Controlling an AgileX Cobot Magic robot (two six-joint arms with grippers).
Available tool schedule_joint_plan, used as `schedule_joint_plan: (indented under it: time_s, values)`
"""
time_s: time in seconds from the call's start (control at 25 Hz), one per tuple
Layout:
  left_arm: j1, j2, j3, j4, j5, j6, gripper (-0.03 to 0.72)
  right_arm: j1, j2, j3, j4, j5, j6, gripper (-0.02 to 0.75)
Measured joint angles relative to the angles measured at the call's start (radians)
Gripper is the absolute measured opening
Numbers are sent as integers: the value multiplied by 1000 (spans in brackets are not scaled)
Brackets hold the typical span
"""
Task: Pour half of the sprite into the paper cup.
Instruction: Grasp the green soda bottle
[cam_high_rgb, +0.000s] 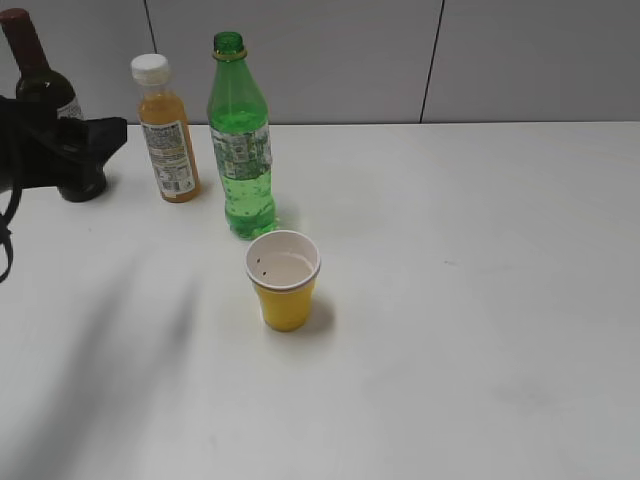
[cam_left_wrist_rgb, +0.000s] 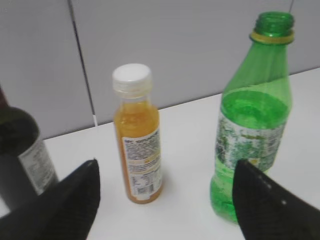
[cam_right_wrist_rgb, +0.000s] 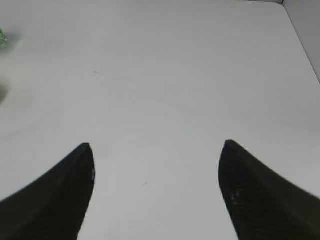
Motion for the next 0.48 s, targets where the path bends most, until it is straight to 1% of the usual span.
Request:
schedule_joint_plan:
  time_s: [0.16,0.28,0.36,0.48]
  values:
    - [16,89,0,154,-142,-108,624,0,0,0,0,0,0,581]
    - [61,161,0,281,-264,-199,623,0,0,0,0,0,0,581]
    - [90,213,-5,351,-334,-228,623,0,0,0,0,0,0,581]
    - [104,279,-29,411,-390,-240,622,0,0,0,0,0,0,581]
